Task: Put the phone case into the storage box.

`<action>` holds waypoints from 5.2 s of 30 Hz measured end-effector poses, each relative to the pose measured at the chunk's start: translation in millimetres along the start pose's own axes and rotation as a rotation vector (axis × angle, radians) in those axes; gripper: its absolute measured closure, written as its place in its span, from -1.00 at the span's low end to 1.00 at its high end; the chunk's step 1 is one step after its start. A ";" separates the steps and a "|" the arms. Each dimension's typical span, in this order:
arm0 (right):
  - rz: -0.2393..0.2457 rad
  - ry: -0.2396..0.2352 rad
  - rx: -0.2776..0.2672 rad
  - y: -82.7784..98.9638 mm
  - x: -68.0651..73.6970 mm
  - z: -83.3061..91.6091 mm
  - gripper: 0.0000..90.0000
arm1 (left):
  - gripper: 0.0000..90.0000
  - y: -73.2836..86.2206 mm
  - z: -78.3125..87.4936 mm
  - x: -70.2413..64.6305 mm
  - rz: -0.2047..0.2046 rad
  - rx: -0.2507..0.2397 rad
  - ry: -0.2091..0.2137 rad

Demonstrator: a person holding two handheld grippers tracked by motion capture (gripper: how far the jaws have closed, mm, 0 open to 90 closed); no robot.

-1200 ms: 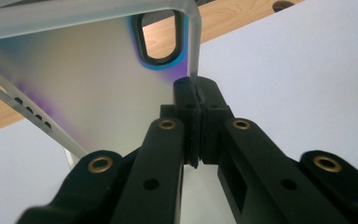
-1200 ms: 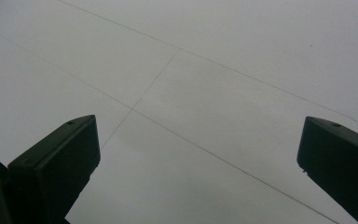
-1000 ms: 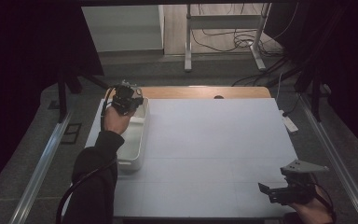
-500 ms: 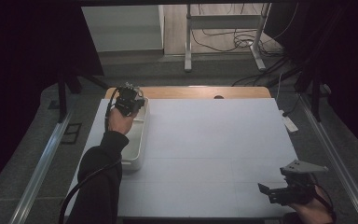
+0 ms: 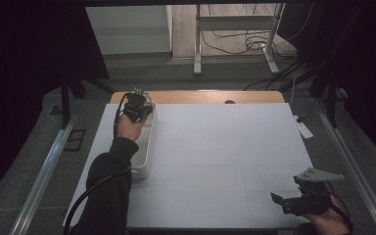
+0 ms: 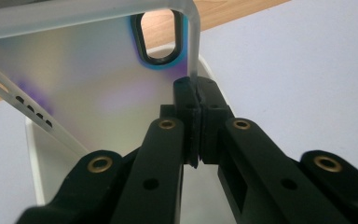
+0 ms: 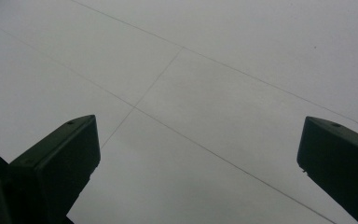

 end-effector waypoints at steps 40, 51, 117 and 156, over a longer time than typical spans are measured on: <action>0.010 -0.003 0.006 0.3 1.1 -0.3 -1.00 | 0.38 -8.3 16.4 0.9 0.076 -0.071 0.081; 0.014 0.000 0.008 0.2 1.5 -0.5 -1.00 | 0.07 -4.5 29.0 -1.2 0.068 -0.088 0.124; 0.015 0.009 0.006 0.0 1.3 -0.7 -1.00 | -1.00 43.8 97.5 -44.9 -0.082 -0.169 0.284; 0.017 0.014 0.002 -0.4 1.6 -0.2 -1.00 | -1.00 84.0 126.8 -76.4 -0.133 -0.208 0.315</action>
Point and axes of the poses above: each handheld gripper's, and its own axes: z roughly backward along the jaws, y roughly out of its underside, x roughly to its left, the point moved 9 cm from there along -z, roughly forward along the jaws, and after that the axes turned 5 degrees about -y, right-handed, at the moved point
